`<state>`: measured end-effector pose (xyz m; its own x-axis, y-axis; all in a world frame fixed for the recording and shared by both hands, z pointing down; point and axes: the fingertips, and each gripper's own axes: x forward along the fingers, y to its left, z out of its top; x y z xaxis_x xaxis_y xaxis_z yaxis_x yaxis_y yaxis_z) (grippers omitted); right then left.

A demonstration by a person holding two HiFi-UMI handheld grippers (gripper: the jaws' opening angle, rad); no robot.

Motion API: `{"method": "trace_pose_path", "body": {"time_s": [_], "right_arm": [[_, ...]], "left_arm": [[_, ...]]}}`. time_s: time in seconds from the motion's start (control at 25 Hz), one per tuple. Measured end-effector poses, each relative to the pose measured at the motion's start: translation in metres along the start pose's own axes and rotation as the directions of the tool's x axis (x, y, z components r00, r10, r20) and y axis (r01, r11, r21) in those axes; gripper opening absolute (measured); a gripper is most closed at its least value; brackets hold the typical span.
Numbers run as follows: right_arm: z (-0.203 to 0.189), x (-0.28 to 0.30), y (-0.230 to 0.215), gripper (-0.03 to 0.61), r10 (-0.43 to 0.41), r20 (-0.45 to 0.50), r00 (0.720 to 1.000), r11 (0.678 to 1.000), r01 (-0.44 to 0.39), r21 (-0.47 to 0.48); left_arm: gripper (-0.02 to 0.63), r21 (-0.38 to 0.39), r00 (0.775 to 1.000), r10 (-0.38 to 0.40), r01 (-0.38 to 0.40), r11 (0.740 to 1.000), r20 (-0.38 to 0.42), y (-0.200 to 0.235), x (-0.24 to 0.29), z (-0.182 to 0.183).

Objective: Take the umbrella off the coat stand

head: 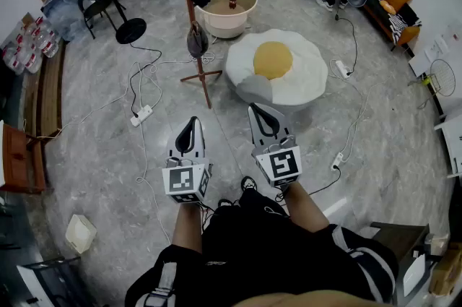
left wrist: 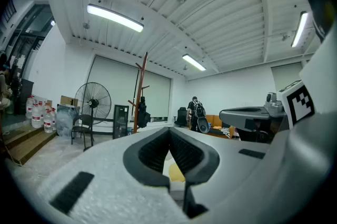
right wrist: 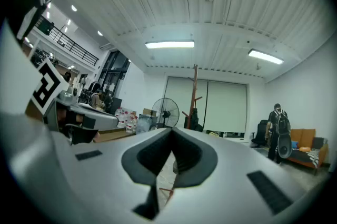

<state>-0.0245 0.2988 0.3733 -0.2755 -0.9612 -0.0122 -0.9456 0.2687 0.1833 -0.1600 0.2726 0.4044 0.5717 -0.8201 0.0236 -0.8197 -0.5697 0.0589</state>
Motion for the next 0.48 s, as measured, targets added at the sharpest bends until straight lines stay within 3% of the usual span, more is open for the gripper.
{"method": "trace_pose_path", "body": {"time_s": [0.36,0.48], "right_arm": [[-0.011,-0.003,0.024,0.006,-0.008,0.008,1.000,1.000,0.008,0.026],[-0.015,0.002,0.032,0.069,0.012,-0.014,1.000,0.999,-0.012,0.036]], "left_arm": [[-0.003,-0.019,1.000,-0.008,0.007,1.000,-0.024,0.013,-0.023,-0.015],[-0.003,-0.016,0.999,-0.012,0.012,1.000,-0.033,0.017,-0.025,-0.016]]}}
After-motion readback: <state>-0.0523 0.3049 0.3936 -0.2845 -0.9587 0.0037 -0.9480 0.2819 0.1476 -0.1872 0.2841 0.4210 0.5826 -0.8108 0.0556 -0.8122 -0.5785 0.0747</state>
